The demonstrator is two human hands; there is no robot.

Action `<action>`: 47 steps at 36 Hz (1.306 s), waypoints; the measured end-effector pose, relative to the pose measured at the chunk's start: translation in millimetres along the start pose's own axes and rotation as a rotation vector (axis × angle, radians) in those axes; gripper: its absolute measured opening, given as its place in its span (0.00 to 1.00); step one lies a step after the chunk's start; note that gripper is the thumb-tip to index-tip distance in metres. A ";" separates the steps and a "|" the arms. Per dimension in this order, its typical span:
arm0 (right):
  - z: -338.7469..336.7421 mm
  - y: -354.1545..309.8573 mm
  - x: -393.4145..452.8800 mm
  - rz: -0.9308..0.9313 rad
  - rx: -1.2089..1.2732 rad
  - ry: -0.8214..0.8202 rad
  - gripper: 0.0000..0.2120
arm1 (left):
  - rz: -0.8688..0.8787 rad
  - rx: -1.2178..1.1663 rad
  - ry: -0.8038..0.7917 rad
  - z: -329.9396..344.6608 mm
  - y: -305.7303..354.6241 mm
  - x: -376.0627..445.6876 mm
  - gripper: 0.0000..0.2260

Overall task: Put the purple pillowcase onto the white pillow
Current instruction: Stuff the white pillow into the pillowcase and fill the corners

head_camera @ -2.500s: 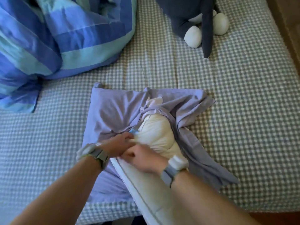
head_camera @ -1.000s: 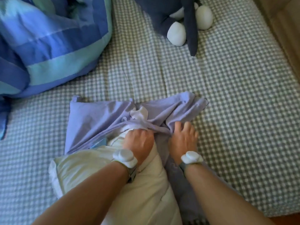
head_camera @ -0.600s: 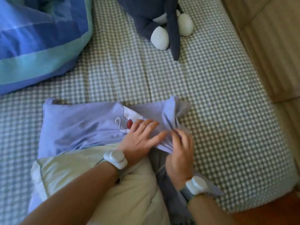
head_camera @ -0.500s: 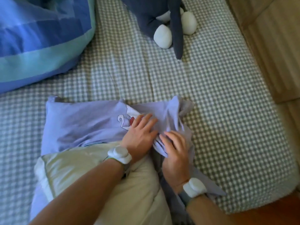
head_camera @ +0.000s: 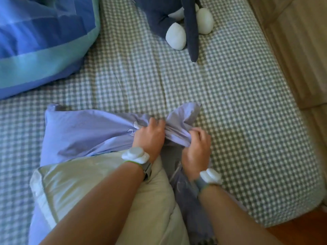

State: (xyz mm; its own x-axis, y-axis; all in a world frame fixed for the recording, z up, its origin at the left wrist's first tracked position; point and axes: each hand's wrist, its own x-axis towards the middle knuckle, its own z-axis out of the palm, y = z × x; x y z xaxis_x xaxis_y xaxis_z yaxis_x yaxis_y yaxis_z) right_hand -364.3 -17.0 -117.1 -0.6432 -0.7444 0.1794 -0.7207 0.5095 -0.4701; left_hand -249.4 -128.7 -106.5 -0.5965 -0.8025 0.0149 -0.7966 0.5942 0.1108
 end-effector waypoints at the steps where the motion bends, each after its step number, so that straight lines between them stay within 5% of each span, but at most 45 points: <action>1: -5.3 -3.3 -6.9 -0.038 0.054 0.017 0.12 | 0.035 0.020 0.003 2.5 3.0 6.8 0.07; 4: -11.9 -14.2 -21.1 0.056 0.114 -0.114 0.11 | 0.228 0.116 0.056 10.7 10.0 21.6 0.08; 6: -10.5 -12.9 -24.6 0.078 0.062 -0.147 0.09 | 0.562 0.059 0.073 19.3 12.7 21.1 0.08; 9: -3.9 6.5 -20.5 0.067 -0.016 -0.237 0.09 | 0.773 -0.149 -0.057 19.3 13.7 14.5 0.09; 12: -3.8 17.1 -15.2 -0.041 -0.034 -0.187 0.02 | 0.501 -0.255 -0.079 10.7 6.3 9.6 0.14; 15: -12.4 17.1 -14.7 -0.127 -0.110 -0.180 0.05 | 0.258 -0.217 0.044 0.7 5.6 8.4 0.08; 23: -13.3 -36.5 -14.8 0.185 -0.138 -0.214 0.07 | -0.199 -0.294 0.147 3.5 7.4 11.0 0.07; 25: -11.7 -43.0 -17.2 0.182 -0.152 -0.186 0.06 | -0.203 -0.282 0.092 5.6 5.4 14.5 0.10; 30: -9.2 -7.4 -9.0 0.420 -0.092 -0.285 0.19 | 0.200 -0.211 0.035 2.6 11.5 -1.9 0.11; 32: -10.6 -4.2 -11.2 0.403 -0.102 -0.250 0.20 | 0.234 -0.204 0.039 0.9 11.9 -9.4 0.13; 41: -15.7 -37.2 -28.8 0.102 -0.044 0.027 0.04 | -0.024 -0.083 0.016 12.3 13.6 3.6 0.12; 44: -17.4 -40.6 -32.1 0.126 0.033 -0.006 0.13 | -0.151 -0.132 0.058 11.0 19.6 5.4 0.03; 47: -18.2 -33.4 -28.5 0.163 -0.027 -0.106 0.10 | -0.183 -0.141 0.117 4.3 23.7 3.9 0.07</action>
State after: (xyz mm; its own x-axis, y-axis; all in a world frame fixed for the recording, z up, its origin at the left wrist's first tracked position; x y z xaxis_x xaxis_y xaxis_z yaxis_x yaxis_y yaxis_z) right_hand -326.7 -4.9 -90.8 -0.7220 -0.6918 0.0102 -0.6171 0.6371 -0.4618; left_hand -271.0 -117.5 -108.0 -0.4213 -0.9018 0.0962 -0.8639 0.4314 0.2600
